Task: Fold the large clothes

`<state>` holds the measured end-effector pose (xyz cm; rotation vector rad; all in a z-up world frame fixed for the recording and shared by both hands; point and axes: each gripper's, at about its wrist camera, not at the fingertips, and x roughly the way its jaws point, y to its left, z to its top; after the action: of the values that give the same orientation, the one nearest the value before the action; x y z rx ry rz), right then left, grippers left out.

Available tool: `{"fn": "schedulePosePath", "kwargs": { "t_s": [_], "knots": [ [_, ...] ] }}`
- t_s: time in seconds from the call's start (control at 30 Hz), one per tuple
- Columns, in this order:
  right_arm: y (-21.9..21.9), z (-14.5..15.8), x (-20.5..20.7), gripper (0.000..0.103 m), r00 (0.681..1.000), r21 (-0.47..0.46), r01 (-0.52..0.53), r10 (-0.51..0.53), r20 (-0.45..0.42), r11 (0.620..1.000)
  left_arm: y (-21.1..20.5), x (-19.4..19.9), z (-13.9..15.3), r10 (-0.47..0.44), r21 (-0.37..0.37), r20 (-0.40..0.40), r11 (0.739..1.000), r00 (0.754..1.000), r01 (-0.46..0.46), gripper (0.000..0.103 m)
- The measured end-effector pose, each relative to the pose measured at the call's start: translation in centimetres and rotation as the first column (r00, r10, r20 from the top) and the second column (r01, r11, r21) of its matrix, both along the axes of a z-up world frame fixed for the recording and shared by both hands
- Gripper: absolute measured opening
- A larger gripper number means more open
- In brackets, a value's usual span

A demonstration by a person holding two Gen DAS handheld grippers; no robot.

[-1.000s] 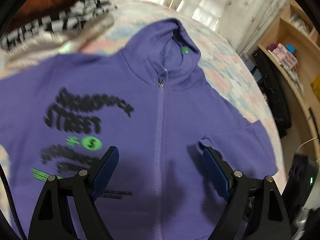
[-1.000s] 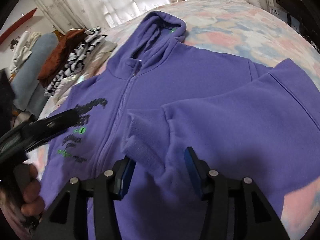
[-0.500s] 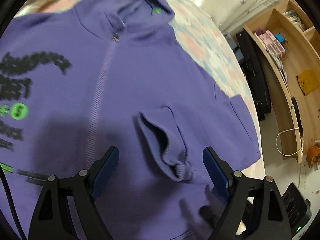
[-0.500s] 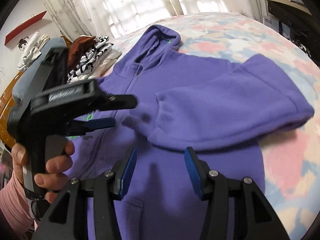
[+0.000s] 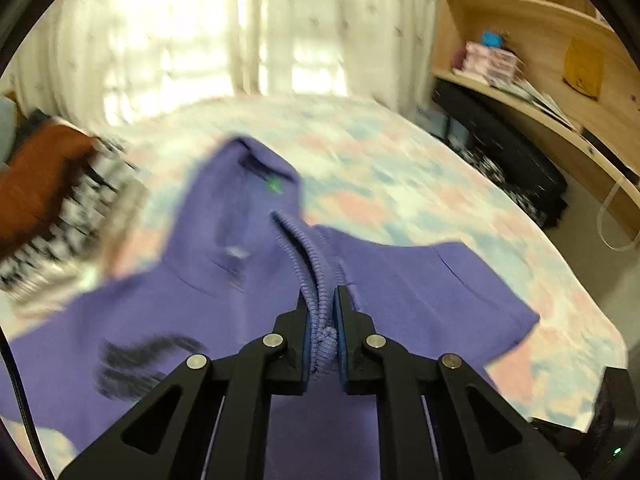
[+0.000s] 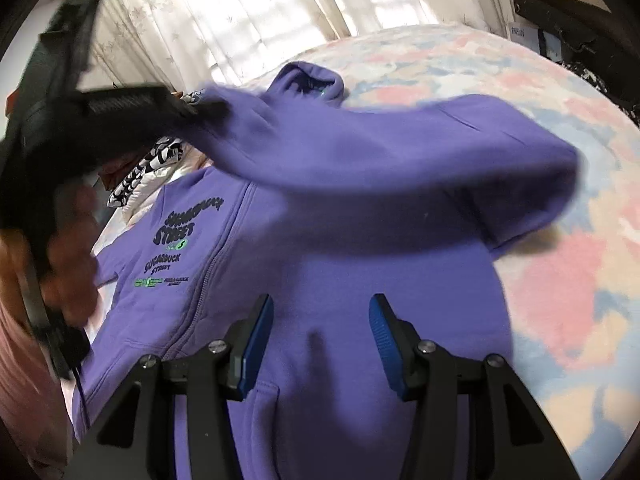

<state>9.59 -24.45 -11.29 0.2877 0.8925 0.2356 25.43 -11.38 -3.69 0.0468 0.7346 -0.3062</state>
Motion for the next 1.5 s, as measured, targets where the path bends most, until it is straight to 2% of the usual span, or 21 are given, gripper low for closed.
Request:
{"fn": "schedulePosePath", "kwargs": {
  "t_s": [0.13, 0.23, 0.33, 0.43, 0.5, 0.57, 0.63, 0.77, 0.83, 0.9, 0.93, 0.97, 1.0, 1.07, 1.1, 1.17, 1.23, 1.3, 1.37, 1.47, 1.5],
  "knots": [
    [-0.8, 0.7, -0.4, 0.05, 1.0, -0.027, 0.025, -0.025, 0.0, 0.999, 4.7, 1.6, -0.9, 0.107, 0.054, -0.019, 0.993, 0.994, -0.106, 0.008],
    [-1.7, 0.7, -0.2, 0.051, 0.999, -0.052, 0.037, -0.039, -0.021, 0.998, 8.3, 3.2, -5.3, 0.17, 0.059, -0.135, 0.985, 0.976, -0.163, 0.013],
    [-2.7, 0.7, 0.5, 0.057, 0.998, -0.064, 0.042, -0.045, -0.05, 0.997, 10.3, 3.9, -9.8, 0.219, 0.078, -0.251, 0.975, 0.943, -0.206, 0.018],
    [-4.5, 1.1, 2.4, 0.058, 0.996, -0.029, 0.051, -0.054, -0.078, 0.998, 11.4, 4.3, -11.5, 0.184, -0.002, -0.315, 0.981, 0.931, -0.195, 0.032],
    [-6.3, 1.4, 4.4, 0.062, 0.993, 0.02, 0.077, -0.075, -0.092, 0.997, 12.0, 4.7, -11.4, 0.192, -0.056, -0.32, 0.974, 0.928, -0.221, 0.055],
    [-7.4, 1.4, 6.2, 0.062, 0.989, 0.041, 0.116, -0.112, -0.099, 0.992, 12.8, 5.4, -11.3, 0.221, -0.081, -0.308, 0.963, 0.925, -0.257, 0.066],
    [-9.1, 1.0, 9.0, 0.062, 0.984, 0.095, 0.137, -0.124, -0.132, 0.986, 12.9, 6.5, -11.3, 0.23, -0.078, -0.303, 0.961, 0.925, -0.264, 0.066],
    [-10.4, -0.8, 14.0, 0.062, 0.969, 0.112, 0.197, -0.176, -0.171, 0.974, 13.0, 8.4, -12.9, 0.214, -0.046, -0.336, 0.969, 0.917, -0.243, 0.066],
    [-10.7, -2.4, 16.4, 0.062, 0.961, 0.123, 0.214, -0.187, -0.203, 0.969, 13.2, 9.7, -13.9, 0.235, -0.006, -0.347, 0.968, 0.908, -0.253, 0.046],
    [-11.2, -3.7, 17.6, 0.061, 0.952, 0.144, 0.235, -0.199, -0.231, 0.961, 13.0, 10.0, -14.0, 0.233, 0.008, -0.351, 0.969, 0.907, -0.246, 0.018],
    [-11.4, -4.6, 18.3, 0.056, 0.949, 0.17, 0.24, -0.194, -0.247, 0.956, 12.8, 10.0, -13.7, 0.214, -0.005, -0.344, 0.973, 0.914, -0.23, 0.013],
    [-11.2, -4.8, 18.2, 0.015, 0.951, 0.17, 0.232, -0.187, -0.245, 0.958, 12.5, 9.9, -13.1, 0.213, 0.006, -0.319, 0.975, 0.923, -0.223, 0.008],
    [-11.0, -4.5, 18.5, 0.012, 0.961, 0.156, 0.201, -0.164, -0.223, 0.967, 11.9, 9.7, -12.3, 0.213, 0.019, -0.267, 0.976, 0.94, -0.216, 0.003],
    [-10.7, -2.8, 17.5, 0.012, 0.978, 0.118, 0.187, -0.174, -0.115, 0.975, 11.9, 8.8, -11.6, 0.198, 0.014, -0.201, 0.98, 0.959, -0.199, 0.004],
    [-10.6, -2.7, 17.2, 0.012, 0.98, 0.11, 0.187, -0.178, -0.093, 0.976, 11.6, 8.9, -12.0, 0.213, 0.047, -0.179, 0.977, 0.961, -0.207, 0.006],
    [-10.5, -4.5, 17.7, 0.016, 0.97, 0.083, 0.204, -0.19, -0.151, 0.975, 11.8, 9.5, -13.5, 0.243, 0.102, -0.232, 0.969, 0.942, -0.225, 0.008],
    [-10.8, -5.2, 17.4, 0.023, 0.964, 0.093, 0.21, -0.19, -0.188, 0.973, 12.7, 9.5, -13.9, 0.247, 0.048, -0.266, 0.969, 0.932, -0.243, 0.011],
    [-11.0, -4.3, 16.4, 0.04, 0.962, 0.112, 0.208, -0.182, -0.205, 0.972, 13.7, 8.9, -13.2, 0.244, -0.017, -0.289, 0.965, 0.926, -0.26, 0.032],
    [-10.9, -3.3, 14.3, 0.052, 0.968, 0.135, 0.174, -0.144, -0.208, 0.976, 14.5, 7.9, -12.8, 0.241, -0.043, -0.305, 0.963, 0.921, -0.266, 0.044],
    [-10.4, -2.8, 10.8, 0.054, 0.972, 0.102, 0.114, -0.09, -0.215, 0.988, 15.1, 6.6, -13.4, 0.239, -0.01, -0.311, 0.967, 0.92, -0.254, 0.044],
    [-10.1, -3.0, 10.2, 0.054, 0.972, 0.089, 0.109, -0.087, -0.216, 0.99, 15.1, 6.3, -14.0, 0.24, 0.013, -0.316, 0.969, 0.918, -0.249, 0.036]
  ]
}}
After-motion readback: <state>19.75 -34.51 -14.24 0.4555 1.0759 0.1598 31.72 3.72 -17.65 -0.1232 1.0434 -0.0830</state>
